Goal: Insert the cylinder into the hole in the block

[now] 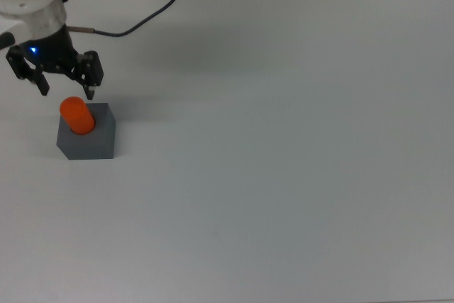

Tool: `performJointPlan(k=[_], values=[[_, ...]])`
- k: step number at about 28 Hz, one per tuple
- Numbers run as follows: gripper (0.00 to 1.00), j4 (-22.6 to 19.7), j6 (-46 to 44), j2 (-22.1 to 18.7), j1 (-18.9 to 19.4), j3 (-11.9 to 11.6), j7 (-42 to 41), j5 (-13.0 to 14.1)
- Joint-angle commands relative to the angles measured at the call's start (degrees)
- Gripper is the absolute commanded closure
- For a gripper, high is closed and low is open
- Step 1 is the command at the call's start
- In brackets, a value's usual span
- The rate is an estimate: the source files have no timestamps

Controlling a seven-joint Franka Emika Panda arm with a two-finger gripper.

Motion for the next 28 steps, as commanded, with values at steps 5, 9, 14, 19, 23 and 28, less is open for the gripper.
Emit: performJointPlan(k=[5,9,14,19,23,28], values=[[0.0,7.64,-15.96,-3.98,2.21,-0.4,-1.3,-0.56],[0.0,7.64,-17.03,-4.78,5.82,-3.2,-1.74,-1.96],[0.0,7.73,-19.13,-4.78,6.44,-3.12,-1.75,-2.23],[0.0,7.64,-19.4,-4.78,6.61,-2.95,-1.75,-3.45],[0.0,7.64,-19.66,-4.78,6.61,-2.86,-1.75,-5.13],[0.0,7.64,-19.58,-4.78,6.61,-2.86,-1.31,-5.13]])
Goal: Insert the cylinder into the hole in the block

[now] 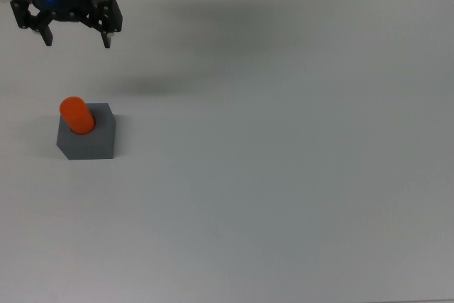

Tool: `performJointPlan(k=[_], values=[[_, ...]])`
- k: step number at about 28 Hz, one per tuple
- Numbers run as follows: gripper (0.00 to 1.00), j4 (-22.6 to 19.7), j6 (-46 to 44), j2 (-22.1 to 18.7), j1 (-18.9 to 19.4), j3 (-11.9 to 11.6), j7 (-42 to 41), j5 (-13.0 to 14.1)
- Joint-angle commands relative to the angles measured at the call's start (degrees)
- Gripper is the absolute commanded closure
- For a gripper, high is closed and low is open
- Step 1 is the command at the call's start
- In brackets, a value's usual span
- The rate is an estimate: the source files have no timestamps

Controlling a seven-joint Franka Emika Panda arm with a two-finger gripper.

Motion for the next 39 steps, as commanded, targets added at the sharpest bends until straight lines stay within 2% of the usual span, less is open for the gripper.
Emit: performJointPlan(k=[1,39], values=[[0.0,0.07,-1.54,-0.29,1.11,-1.18,-0.71,-0.82],[0.0,-0.11,-2.86,-0.12,1.11,-1.18,-0.62,-0.91]])
